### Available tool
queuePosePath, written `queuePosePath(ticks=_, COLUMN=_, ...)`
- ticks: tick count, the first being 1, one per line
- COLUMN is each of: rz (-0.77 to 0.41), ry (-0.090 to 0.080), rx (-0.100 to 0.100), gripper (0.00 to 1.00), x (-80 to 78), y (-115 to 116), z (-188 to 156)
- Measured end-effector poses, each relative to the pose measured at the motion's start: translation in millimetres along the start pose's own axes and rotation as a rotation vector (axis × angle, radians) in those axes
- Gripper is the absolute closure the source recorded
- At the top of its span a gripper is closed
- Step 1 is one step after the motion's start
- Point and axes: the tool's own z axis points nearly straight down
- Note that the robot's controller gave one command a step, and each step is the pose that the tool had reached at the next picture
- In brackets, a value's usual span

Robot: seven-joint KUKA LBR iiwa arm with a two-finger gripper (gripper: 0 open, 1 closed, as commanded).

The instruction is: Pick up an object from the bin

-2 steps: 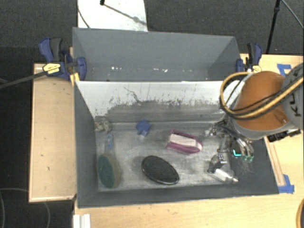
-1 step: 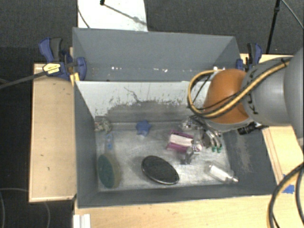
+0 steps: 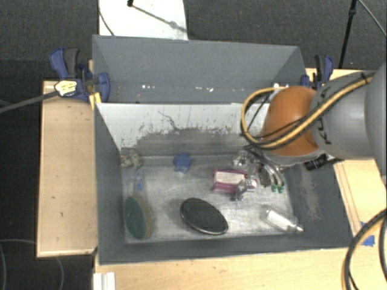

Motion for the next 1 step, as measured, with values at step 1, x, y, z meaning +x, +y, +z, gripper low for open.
queuePosePath(ticks=1, rz=-0.335, ry=0.007, rx=-0.001, gripper=1.0, x=-5.9, y=-15.3, z=-190.7)
